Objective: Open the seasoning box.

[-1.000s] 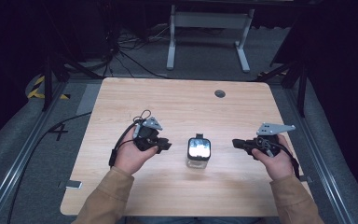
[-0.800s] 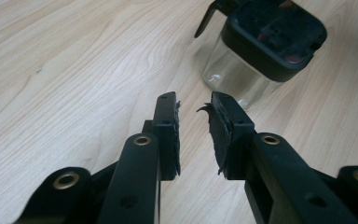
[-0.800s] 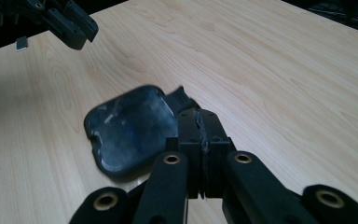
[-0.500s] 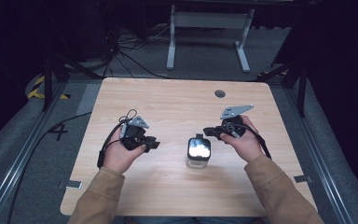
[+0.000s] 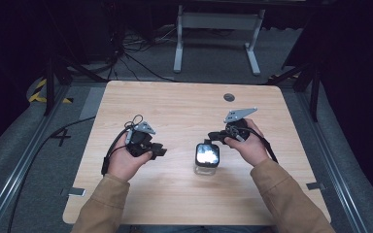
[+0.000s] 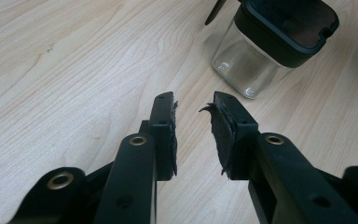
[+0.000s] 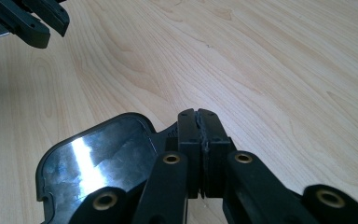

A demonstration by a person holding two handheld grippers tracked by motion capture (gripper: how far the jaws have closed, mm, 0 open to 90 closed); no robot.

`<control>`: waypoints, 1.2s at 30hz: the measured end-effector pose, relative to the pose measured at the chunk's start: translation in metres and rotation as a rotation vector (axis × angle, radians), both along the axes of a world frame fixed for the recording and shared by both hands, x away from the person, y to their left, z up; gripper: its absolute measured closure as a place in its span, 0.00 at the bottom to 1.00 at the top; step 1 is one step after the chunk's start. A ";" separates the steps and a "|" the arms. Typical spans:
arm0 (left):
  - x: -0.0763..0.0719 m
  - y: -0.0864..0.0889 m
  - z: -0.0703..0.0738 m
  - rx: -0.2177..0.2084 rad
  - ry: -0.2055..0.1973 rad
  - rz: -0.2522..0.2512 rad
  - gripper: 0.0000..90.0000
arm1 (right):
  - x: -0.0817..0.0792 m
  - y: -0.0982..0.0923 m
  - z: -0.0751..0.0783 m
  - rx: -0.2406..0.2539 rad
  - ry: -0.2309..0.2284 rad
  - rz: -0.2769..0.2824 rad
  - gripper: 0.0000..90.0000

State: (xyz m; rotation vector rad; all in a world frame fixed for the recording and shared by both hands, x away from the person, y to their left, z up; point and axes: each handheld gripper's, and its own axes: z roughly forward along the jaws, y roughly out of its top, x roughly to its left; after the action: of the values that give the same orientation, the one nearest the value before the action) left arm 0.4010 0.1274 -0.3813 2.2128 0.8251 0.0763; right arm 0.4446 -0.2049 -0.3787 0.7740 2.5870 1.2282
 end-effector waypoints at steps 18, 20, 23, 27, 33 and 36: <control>-0.003 -0.010 0.000 0.002 0.001 -0.039 0.79 | 0.002 0.000 0.000 0.001 0.004 0.002 1.00; -0.003 -0.012 0.000 0.002 0.000 -0.042 0.79 | 0.002 0.000 0.000 0.001 0.006 0.002 1.00; -0.004 -0.018 -0.001 0.004 0.007 -0.057 0.79 | 0.002 0.000 -0.001 -0.001 0.005 0.002 1.00; -0.005 -0.023 -0.003 0.007 0.009 -0.070 0.79 | 0.002 0.001 -0.001 -0.005 -0.002 0.002 1.00; -0.007 -0.029 -0.002 -0.007 0.010 -0.099 0.81 | 0.003 0.001 -0.001 -0.008 -0.002 0.000 1.00; -0.009 -0.038 -0.002 -0.030 0.003 -0.113 0.83 | 0.002 0.002 -0.002 -0.025 -0.016 -0.010 1.00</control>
State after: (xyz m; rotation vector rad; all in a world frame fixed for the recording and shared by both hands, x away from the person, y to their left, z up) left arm 0.3916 0.0893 -0.3831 2.2275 0.6968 0.0057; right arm 0.4471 -0.2032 -0.3802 0.7682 2.5781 1.1915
